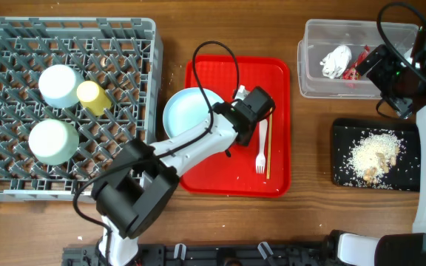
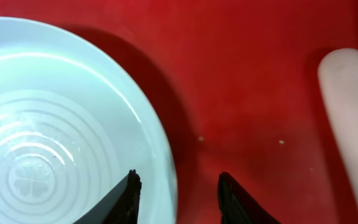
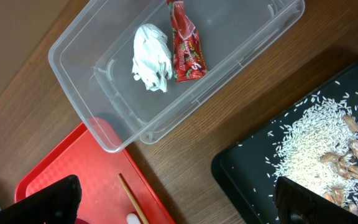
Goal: Sort waste into correct bins and load items into the dishwasher rack
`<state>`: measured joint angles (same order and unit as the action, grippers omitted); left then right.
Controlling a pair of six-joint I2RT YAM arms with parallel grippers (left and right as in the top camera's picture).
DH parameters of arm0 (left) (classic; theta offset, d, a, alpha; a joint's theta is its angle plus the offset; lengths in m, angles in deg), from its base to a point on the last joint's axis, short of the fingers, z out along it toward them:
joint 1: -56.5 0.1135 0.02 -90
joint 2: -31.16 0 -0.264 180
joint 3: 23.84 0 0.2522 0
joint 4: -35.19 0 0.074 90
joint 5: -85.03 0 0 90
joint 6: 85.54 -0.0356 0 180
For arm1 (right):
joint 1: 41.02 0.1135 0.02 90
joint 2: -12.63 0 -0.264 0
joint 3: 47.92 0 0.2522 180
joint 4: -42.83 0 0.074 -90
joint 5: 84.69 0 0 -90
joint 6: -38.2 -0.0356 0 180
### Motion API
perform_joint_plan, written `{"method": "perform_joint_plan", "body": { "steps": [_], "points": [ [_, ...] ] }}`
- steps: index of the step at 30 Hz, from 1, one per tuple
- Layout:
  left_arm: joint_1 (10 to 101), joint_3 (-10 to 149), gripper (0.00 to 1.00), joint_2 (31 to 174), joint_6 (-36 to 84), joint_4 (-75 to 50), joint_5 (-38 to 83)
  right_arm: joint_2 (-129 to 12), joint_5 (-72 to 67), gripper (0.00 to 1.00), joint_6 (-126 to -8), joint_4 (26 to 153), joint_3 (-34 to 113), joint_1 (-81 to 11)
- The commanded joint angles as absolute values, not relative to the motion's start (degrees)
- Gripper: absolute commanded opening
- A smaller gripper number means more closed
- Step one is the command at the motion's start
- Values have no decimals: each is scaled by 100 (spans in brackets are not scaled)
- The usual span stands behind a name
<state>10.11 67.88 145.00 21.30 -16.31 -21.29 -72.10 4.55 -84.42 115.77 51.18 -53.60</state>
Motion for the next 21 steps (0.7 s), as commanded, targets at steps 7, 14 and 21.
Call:
{"method": "perform_joint_plan", "body": {
  "steps": [7, 14, 21],
  "points": [
    [989, 6755, 27, 14948, 2161, -1659, -2544, -7142, 573, 100, -8333, 11575, 5155, -5364],
    [983, 6753, 13, 15007, 2139, -1661, -2782, -7142, 573, 100, -8335, 11575, 5155, -5364],
    [898, 6755, 4, 15012, 2115, -1657, -3412, -7142, 573, 100, -8333, 11575, 5155, -5364]
  ]
}}
